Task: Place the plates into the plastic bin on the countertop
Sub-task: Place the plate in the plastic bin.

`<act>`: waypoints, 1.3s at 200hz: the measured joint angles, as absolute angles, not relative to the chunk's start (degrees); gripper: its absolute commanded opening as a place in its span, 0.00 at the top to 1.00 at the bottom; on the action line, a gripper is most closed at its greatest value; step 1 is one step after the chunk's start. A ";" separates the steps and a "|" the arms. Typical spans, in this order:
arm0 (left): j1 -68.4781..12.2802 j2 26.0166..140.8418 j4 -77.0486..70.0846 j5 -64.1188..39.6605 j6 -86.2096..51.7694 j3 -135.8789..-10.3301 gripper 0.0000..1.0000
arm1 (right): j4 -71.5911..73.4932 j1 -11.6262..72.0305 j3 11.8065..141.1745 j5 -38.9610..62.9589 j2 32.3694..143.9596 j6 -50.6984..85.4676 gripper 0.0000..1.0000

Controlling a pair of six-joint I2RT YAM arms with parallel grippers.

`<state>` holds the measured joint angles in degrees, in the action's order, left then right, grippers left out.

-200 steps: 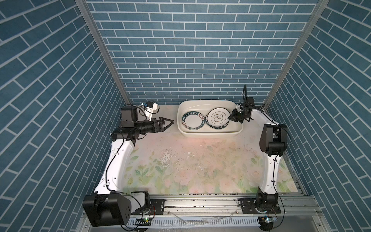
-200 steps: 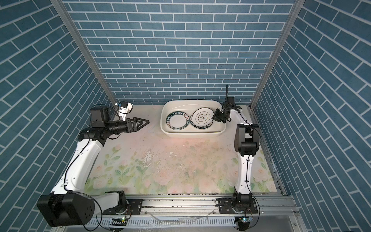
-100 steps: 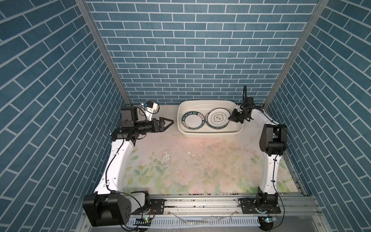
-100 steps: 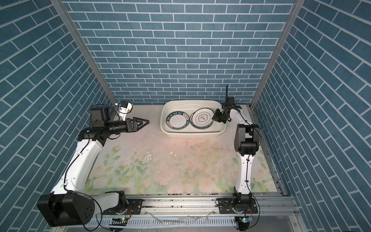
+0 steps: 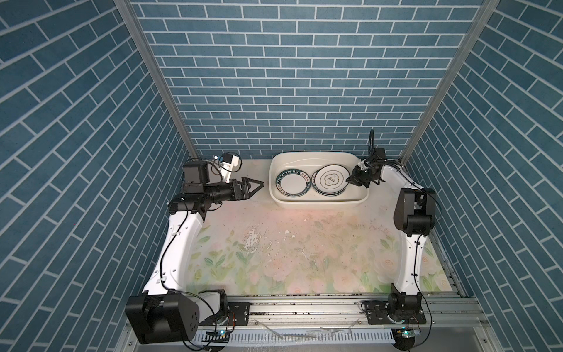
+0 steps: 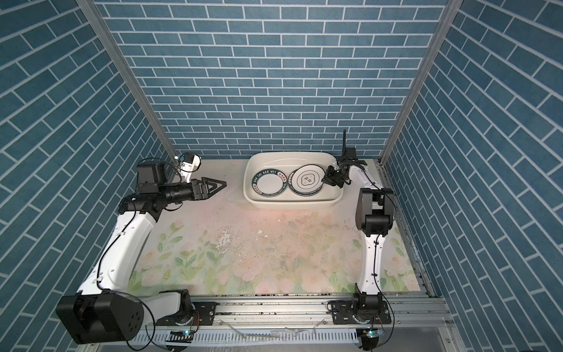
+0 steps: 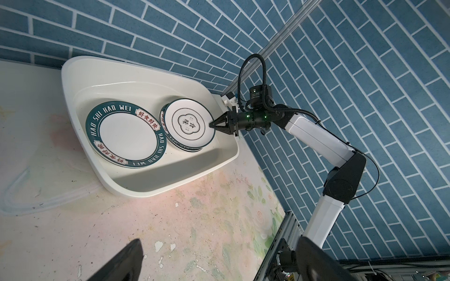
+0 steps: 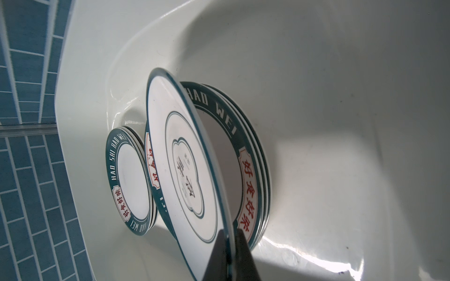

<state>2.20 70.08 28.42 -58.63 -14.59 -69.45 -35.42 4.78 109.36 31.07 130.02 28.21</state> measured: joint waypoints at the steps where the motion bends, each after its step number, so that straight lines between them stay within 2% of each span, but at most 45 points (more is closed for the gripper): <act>1: 2.20 70.08 28.42 -58.63 -14.59 -69.45 0.01 | -35.42 4.78 109.36 31.07 129.99 28.21 0.90; 116: 2.20 70.08 28.40 -58.83 -14.76 -69.45 0.01 | -36.14 4.82 109.36 31.00 131.15 28.21 0.84; 260: 2.15 70.08 27.92 -59.22 -15.00 -68.51 0.00 | -36.40 4.89 110.19 31.03 132.53 28.21 0.84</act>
<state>2.15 70.08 27.92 -59.22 -15.00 -68.51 -36.40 4.89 110.19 31.03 132.53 28.21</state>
